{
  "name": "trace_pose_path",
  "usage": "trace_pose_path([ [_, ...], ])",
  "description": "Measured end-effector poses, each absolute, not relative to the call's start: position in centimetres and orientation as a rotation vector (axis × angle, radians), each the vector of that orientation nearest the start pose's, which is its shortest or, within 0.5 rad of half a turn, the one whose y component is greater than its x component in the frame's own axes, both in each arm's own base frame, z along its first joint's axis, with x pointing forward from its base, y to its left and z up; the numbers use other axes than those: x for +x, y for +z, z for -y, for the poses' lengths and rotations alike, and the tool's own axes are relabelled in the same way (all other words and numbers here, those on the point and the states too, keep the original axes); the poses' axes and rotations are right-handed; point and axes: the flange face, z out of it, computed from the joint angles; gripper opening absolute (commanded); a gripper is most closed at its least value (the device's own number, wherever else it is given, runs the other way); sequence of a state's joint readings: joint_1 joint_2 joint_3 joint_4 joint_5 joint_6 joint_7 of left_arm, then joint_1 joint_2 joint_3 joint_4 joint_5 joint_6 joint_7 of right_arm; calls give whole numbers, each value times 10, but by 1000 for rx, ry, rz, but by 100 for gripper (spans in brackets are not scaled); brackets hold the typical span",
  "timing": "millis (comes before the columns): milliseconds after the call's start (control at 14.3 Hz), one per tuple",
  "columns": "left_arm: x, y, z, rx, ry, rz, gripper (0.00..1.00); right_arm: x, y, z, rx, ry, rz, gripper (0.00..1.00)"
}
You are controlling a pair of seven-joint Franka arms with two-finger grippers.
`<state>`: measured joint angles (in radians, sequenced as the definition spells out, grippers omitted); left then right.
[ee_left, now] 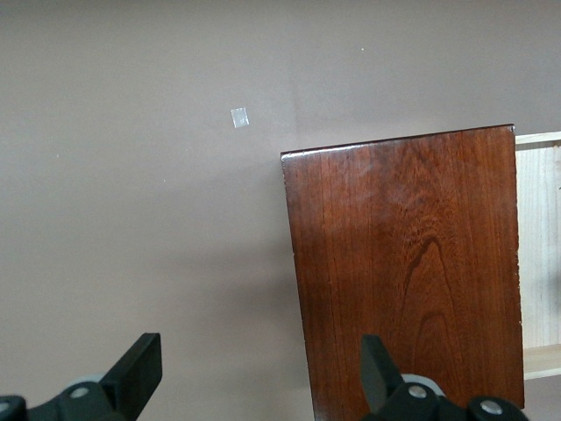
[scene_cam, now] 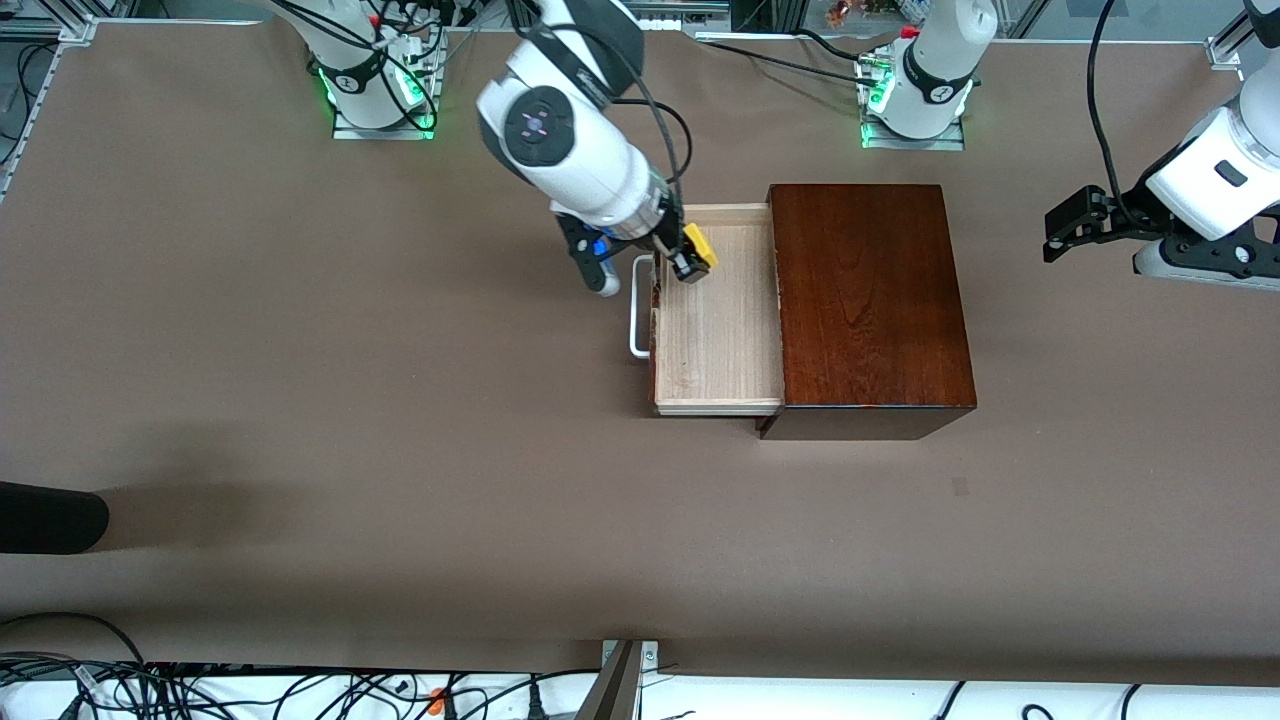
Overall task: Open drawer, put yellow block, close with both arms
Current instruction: 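Carry the yellow cube with the right gripper over the open drawer, then open the right gripper to drop the cube into the drawer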
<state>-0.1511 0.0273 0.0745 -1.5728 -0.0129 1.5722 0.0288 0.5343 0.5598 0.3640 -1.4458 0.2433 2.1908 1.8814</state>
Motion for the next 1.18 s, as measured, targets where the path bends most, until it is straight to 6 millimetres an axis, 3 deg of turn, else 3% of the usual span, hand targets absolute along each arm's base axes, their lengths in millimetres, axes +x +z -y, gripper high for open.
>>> trace_pose_path([
  [279, 561, 609, 45, -3147, 41, -166, 100, 466, 345, -564, -2354, 474, -1723, 18],
  [627, 561, 609, 45, -3147, 38, -165, 100, 455, 313, -573, -2319, 509, -1865, 20],
  [697, 561, 610, 45, -3147, 37, -165, 100, 452, 308, -574, -2318, 515, -1881, 25],
  [767, 561, 610, 45, -3147, 37, -165, 100, 451, 304, -575, -2320, 519, -1891, 51],
  [836, 561, 610, 45, -3147, 36, -165, 100, 451, 302, -575, -2317, 522, -1898, 100],
  [1045, 561, 610, 45, -3147, 35, -165, 100, 457, 303, -570, -2317, 516, -1932, 100],
  [1185, 561, 610, 45, -3147, 35, -165, 100, 470, 315, -560, -2320, 497, -1957, 100],
])
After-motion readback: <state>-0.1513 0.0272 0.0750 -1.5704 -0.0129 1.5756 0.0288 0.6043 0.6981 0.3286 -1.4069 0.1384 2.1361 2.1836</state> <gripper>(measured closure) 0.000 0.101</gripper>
